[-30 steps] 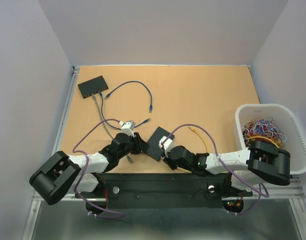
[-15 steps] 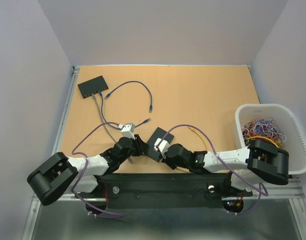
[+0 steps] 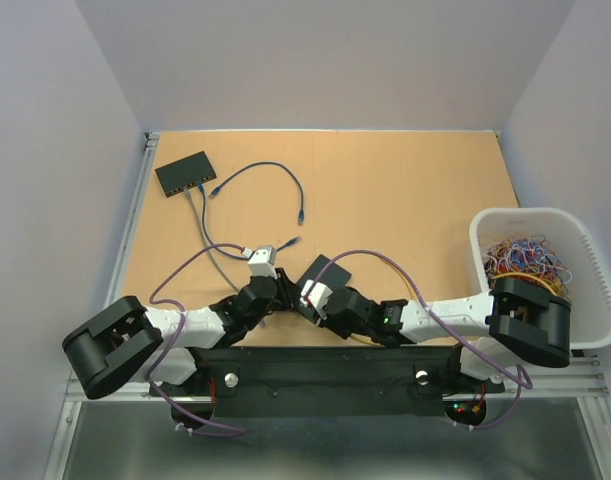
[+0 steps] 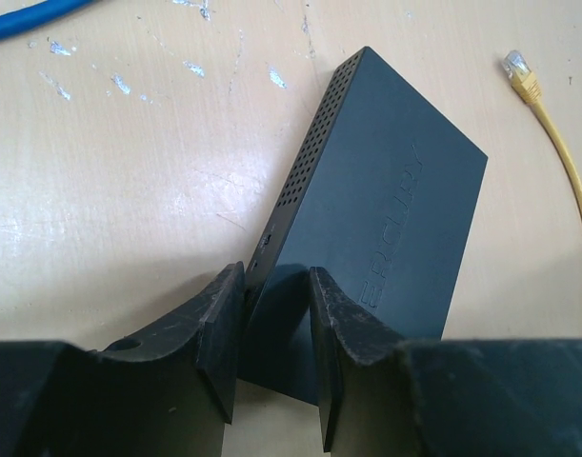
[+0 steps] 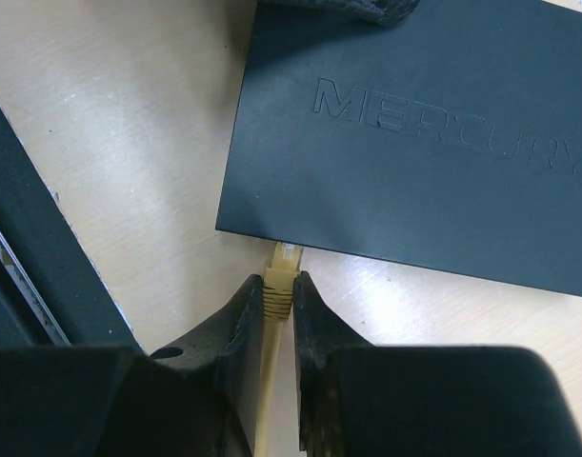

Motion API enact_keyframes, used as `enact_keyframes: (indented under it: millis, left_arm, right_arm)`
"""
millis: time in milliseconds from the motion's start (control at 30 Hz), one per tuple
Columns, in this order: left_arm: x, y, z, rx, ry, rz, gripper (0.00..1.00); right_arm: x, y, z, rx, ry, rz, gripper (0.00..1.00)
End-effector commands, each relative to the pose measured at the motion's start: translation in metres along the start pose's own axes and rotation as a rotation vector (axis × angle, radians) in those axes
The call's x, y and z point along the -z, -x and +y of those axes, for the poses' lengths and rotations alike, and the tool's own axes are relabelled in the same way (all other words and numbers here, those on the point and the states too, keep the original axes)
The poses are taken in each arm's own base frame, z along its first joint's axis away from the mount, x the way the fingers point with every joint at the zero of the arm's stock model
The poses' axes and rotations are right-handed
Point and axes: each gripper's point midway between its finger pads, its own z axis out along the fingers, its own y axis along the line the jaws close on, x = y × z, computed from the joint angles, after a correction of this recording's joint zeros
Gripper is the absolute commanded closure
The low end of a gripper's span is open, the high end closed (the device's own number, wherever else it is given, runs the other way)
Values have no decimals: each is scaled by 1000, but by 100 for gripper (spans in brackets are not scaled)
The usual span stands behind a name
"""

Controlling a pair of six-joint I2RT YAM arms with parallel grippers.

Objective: Insert the plug into the switch port

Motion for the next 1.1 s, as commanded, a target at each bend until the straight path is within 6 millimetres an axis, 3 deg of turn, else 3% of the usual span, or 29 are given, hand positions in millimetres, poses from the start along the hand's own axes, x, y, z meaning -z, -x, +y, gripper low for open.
enact_keyframes:
  millis: [0,233,433,633,733,900,933,1067]
  left_arm:
    - [65,-104,-72,35,-347,549,62]
    - [56,-70,-60,-17,-197,437,54]
    - [49,-37,-38,-5,-117,359,41]
    - [50,-6,-31,-22,-102,296,35]
    - [48,16,-37,-10,-112,237,32]
    - [45,47,-43,-13,-80,170,32]
    - [43,58,-37,-24,-39,129,32]
    - [39,101,-48,-49,-8,34,32]
  right_arm:
    - [5,140,11,-51,42,-487,99]
    - [8,118,-10,-176,-72,-440,100]
    - [6,101,-20,-247,-142,-357,77]
    - [19,81,-32,-317,-211,-305,61]
    - [32,79,-45,-367,-281,-318,45]
    - [45,83,-56,-421,-335,-348,36]
    - [46,82,-58,-435,-347,-347,34]
    - [54,82,-75,-506,-452,-374,29]
